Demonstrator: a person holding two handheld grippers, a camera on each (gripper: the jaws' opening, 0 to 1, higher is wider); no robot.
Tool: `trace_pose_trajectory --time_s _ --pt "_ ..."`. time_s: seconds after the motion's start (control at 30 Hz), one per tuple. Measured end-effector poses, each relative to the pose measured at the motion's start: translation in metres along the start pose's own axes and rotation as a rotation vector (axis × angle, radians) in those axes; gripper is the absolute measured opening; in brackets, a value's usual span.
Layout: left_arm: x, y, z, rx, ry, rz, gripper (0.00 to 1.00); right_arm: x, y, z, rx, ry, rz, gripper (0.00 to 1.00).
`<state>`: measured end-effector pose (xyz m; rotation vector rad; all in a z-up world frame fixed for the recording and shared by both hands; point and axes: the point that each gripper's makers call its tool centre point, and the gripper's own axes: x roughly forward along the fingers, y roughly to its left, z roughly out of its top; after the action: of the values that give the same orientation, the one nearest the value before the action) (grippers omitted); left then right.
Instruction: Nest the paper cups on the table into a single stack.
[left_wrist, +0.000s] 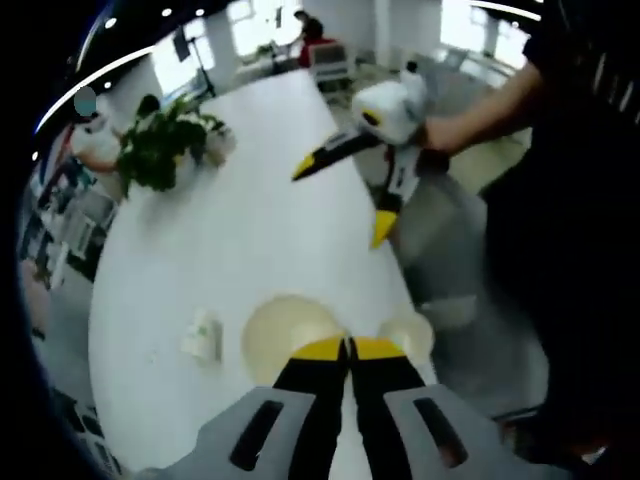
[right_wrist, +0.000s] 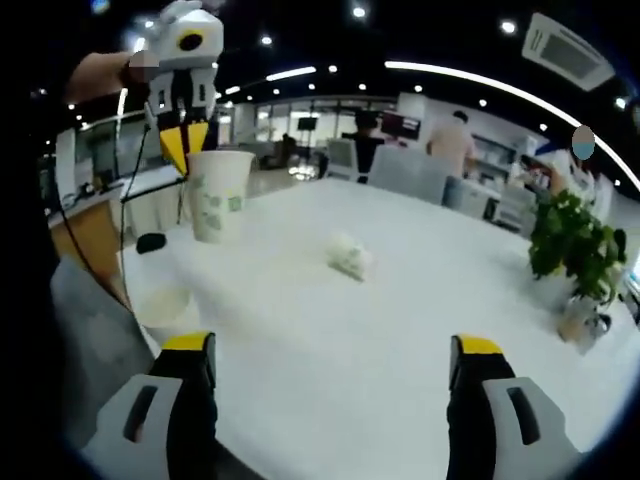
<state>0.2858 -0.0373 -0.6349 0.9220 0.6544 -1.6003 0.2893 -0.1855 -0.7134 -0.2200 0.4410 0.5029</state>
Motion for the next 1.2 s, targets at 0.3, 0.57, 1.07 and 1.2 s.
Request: trace_pose_trajectory --time_s 0.3,0.57,1.07,1.2 --pt "0.009 -0.026 -0.003 -0.014 -0.006 -0.042 0.00 0.002 0.001 0.004 0.002 -0.002 -0.002 0.95" --pt "0.017 -0.047 -0.006 0.027 0.020 -0.076 0.00 0.006 0.004 0.004 -0.003 0.002 0.006 0.95" --pt "0.036 -0.073 -0.012 0.038 0.035 -0.124 0.00 0.008 0.004 0.005 0.004 0.001 0.010 0.94" --pt "0.040 -0.075 -0.015 0.039 0.041 -0.126 0.00 0.007 0.004 0.006 0.002 -0.001 0.013 0.94"
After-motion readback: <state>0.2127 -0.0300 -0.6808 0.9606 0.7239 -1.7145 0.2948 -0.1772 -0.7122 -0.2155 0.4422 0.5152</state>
